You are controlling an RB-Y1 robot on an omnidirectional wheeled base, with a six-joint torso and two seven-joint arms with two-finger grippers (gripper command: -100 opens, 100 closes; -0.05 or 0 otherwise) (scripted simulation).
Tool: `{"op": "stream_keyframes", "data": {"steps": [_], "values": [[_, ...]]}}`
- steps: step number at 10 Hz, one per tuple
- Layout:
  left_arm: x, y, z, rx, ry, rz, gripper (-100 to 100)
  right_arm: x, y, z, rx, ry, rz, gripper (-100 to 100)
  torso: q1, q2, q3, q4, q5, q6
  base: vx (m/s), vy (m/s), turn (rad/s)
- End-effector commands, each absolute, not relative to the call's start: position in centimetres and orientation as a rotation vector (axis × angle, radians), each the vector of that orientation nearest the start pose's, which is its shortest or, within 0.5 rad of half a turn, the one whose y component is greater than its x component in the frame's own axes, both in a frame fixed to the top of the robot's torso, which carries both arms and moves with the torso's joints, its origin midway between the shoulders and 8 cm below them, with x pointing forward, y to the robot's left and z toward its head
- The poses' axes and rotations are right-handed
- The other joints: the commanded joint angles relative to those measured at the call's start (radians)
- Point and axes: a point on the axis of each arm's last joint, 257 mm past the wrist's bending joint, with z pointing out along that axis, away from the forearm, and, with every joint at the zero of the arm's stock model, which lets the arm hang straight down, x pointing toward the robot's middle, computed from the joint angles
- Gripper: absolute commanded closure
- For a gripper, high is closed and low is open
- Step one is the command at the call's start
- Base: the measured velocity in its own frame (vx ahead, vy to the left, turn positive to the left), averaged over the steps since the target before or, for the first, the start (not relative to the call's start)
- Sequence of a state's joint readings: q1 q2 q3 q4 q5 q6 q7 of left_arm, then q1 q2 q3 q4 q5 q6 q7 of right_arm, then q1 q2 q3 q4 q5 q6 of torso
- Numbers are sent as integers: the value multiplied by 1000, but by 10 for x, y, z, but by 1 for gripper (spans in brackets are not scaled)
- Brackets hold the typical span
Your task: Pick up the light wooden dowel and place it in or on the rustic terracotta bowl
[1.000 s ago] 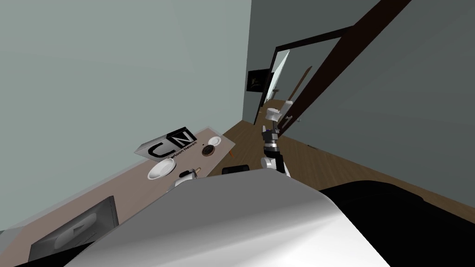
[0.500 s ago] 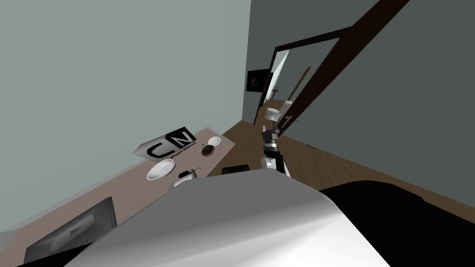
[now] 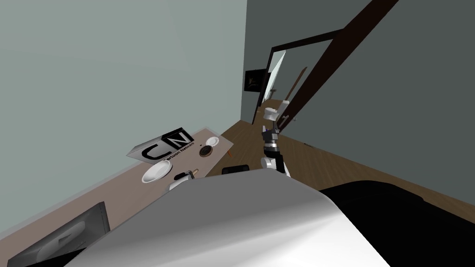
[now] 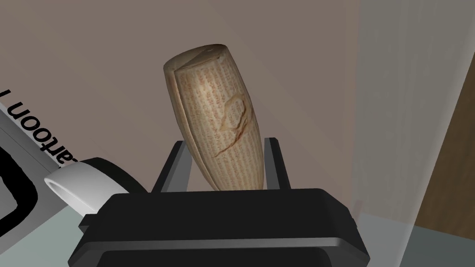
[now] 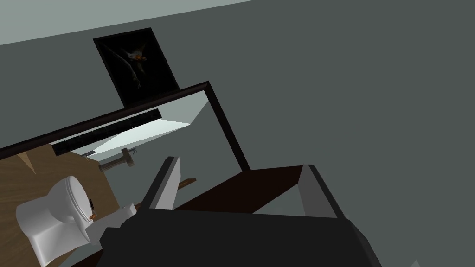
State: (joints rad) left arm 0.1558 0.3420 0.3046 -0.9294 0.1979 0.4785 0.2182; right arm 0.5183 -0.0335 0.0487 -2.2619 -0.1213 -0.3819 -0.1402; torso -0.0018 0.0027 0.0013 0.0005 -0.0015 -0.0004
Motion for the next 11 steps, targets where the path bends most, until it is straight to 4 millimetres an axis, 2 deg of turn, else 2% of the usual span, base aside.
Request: {"op": "stream_keyframes", "data": {"steps": [1,3,4,5,6,8,11], "values": [[209,540,-573,-2367,1209,-145,100,365,-277,-15,905,628,1511,0,0,0,0,0,0,0,-3,-26,-35],[208,540,-573,-2367,1208,-145,100,365,-277,-15,905,628,1511,0,0,0,0,0,0,0,-3,-16,-18],[208,540,-572,-2368,1207,-145,0,365,-277,-15,905,628,1511,0,1,0,0,0,0,0,0,0,0],[231,558,-552,-2297,1200,-187,100,365,-277,-15,905,628,1511,0,1,-1,0,0,0,0,-35,-122,69],[236,561,-548,-2283,1200,-195,100,365,-277,-15,905,628,1511,0,-5,1,1,1,-2,1,-62,-166,50],[258,578,-520,-2219,1184,-235,100,365,-277,-15,905,628,1511,0,-9,4,3,2,-3,2,-46,-158,8],[261,582,-514,-2213,1177,-241,100,365,-277,-15,905,628,1511,0,-6,0,1,1,-2,2,9,-79,-5]]}}
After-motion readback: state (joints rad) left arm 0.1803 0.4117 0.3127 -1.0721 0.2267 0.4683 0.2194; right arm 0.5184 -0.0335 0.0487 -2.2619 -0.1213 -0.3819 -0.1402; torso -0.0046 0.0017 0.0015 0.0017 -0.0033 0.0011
